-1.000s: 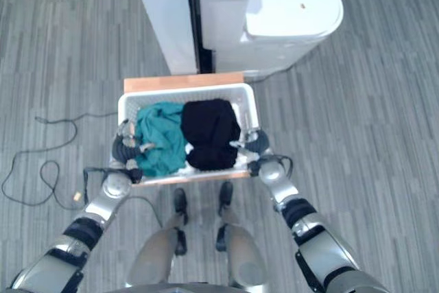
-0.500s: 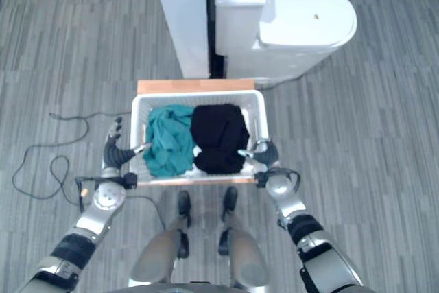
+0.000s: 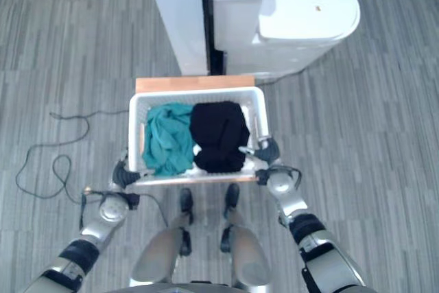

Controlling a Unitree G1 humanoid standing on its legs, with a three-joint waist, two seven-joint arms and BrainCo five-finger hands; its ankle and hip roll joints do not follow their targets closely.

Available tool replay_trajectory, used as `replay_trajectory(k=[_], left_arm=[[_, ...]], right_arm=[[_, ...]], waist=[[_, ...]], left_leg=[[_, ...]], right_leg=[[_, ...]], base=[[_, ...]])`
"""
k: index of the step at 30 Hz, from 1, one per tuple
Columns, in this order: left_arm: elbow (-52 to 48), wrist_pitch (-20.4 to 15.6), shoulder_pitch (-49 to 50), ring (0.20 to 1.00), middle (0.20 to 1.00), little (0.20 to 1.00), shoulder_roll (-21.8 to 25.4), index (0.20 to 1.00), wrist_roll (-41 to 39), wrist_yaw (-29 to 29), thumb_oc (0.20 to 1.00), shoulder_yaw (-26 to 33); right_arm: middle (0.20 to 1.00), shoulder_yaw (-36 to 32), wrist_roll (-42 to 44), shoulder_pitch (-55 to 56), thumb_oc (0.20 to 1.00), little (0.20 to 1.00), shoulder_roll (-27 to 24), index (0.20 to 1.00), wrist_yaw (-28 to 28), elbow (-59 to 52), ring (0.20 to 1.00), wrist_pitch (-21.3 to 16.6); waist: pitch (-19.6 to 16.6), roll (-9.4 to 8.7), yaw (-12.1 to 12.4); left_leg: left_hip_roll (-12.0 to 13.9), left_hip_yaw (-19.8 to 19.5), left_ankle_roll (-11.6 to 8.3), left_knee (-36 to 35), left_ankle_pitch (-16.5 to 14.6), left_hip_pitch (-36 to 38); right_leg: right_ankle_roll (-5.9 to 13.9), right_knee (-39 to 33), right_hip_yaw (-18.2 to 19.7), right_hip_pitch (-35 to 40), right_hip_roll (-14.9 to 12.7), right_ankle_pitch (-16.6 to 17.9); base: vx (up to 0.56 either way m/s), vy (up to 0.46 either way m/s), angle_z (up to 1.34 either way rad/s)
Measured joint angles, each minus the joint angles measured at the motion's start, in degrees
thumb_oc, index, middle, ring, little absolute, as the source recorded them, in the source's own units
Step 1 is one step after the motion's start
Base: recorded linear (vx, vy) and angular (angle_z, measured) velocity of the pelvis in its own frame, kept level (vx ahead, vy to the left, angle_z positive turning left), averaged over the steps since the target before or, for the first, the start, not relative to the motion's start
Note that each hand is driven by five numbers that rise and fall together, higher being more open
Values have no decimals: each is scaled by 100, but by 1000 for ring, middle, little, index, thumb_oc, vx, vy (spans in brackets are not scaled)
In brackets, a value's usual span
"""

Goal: Grab the laundry basket,head to the washer,open it,put in the laundry and shut it.

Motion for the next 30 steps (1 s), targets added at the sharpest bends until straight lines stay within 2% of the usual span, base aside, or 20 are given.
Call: replay_trajectory(k=[4, 9, 13, 16, 19, 20, 21, 22, 24, 25, 26, 28, 29, 30], left_arm=[[200, 154, -403, 200, 200, 200, 66, 200, 37, -31, 200, 43], [-350, 263, -310, 200, 200, 200, 177, 200, 30, -49, 200, 57], [-1159, 314, 153, 200, 200, 200, 243, 200, 20, -148, 200, 175], [-1382, 276, 359, 200, 200, 200, 295, 200, 14, -202, 200, 241], [-1918, 270, 906, 200, 200, 200, 288, 200, -29, -349, 200, 379], [-2060, 266, 1045, 200, 200, 200, 296, 200, -50, -378, 200, 382], [-2222, 265, 1169, 200, 200, 200, 346, 200, -132, -384, 200, 393], [-2306, 250, 1259, 200, 200, 200, 405, 200, -214, -384, 200, 396], [-2313, 220, 1248, 200, 200, 200, 402, 200, -245, -397, 200, 382], [-2329, 216, 1249, 200, 200, 200, 387, 200, -244, -412, 200, 367], [-2347, 221, 1219, 200, 200, 200, 396, 200, -244, -470, 200, 301], [-2468, 216, 1377, 200, 200, 200, 430, 200, -241, -545, 200, 270], [-2474, 216, 1383, 200, 200, 200, 432, 200, -240, -562, 200, 234], [-2459, 219, 1314, 200, 200, 200, 401, 200, -244, -569, 200, 172]], right_arm=[[200, 1, 64, -138, 200, 200, -32, 200, 45, -28, 200, -3], [200, -13, 196, -17, 200, 200, -200, 200, 59, -237, 200, 172], [200, -327, 357, 782, 200, 200, -222, 200, 72, -903, 200, 263], [200, -441, 352, 1109, 200, 200, -208, 200, 108, -1184, 200, 259], [200, -680, 326, 1854, 200, 200, -249, 200, 232, -2019, 200, 265], [200, -717, 328, 2069, 200, 200, -269, 200, 265, -2236, 200, 268], [200, -720, 329, 2159, 200, 200, -257, 200, 285, -2363, 200, 269], [200, -722, 328, 2214, 200, 200, -280, 200, 301, -2481, 200, 266], [200, -787, 328, 2253, 200, 200, -303, 200, 335, -2596, 200, 262], [200, -824, 329, 2307, 200, 200, -307, 200, 339, -2620, 200, 263], [200, -961, 328, 2502, 200, 200, -309, 200, 361, -2802, 200, 266], [200, -1000, 329, 2703, 200, 200, -316, 200, 375, -2917, 200, 265], [200, -1040, 329, 2768, 200, 200, -307, 200, 399, -2942, 200, 265], [200, -1060, 327, 2882, 200, 200, -216, 200, 443, -2974, 200, 268]], waist=[[66, -42, -28], [140, -163, -5], [146, -179, -80], [138, -194, -194], [105, -243, -344], [78, -305, -363], [26, -393, -354], [-16, -453, -295], [-100, -531, -504], [-146, -551, -547], [-259, -588, -756], [-559, -594, -842], [-652, -621, -932], [-709, -697, -1102]], left_leg=[[5, 6, 4, 0, 11, -62], [14, 8, 2, 2, 11, 78], [50, -16, -31, -2, -22, 392], [84, -13, -65, -2, -64, 573], [112, 30, -95, 15, -136, 840], [67, 67, -73, 103, -195, 929], [35, -120, -26, 209, -301, 928], [-31, -559, 0, 309, -452, 940], [-189, -949, 13, 376, -610, 947], [-230, -1021, 34, 303, -624, 1033], [-298, -873, 110, 256, -616, 1106], [-279, -569, 154, 100, -595, 1135], [-297, -370, 189, 67, -585, 1185], [-407, -99, 215, 66, -590, 1269]], right_leg=[[-22, 0, 11, -63, 7, 18], [-22, 1, 25, 77, 21, 23], [-11, -1, 41, 423, 51, -36], [8, -1, 79, 596, 88, -92], [-41, -3, 218, 799, 140, -151], [-35, -2, 395, 850, 178, -141], [-30, -1, 599, 830, 199, -123], [-17, 0, 811, 799, 226, -78], [35, 0, 1113, 755, 229, -8], [68, -1, 1229, 732, 230, 15], [114, -2, 1415, 736, 206, 47], [161, -2, 1632, 583, 201, 74], [215, -1, 1817, 555, 191, 111], [262, -1, 2053, 473, 261, 292]], base=[[-20, -36, 0], [2, -88, 1], [19, -98, 5], [34, -39, -3], [26, 82, -25], [-33, 122, -56], [-46, 151, -90], [-14, 131, -104], [37, 216, -79], [54, 218, -64], [12, 218, -76], [-39, 172, -83], [-122, 158, -101], [-115, 159, -108]])
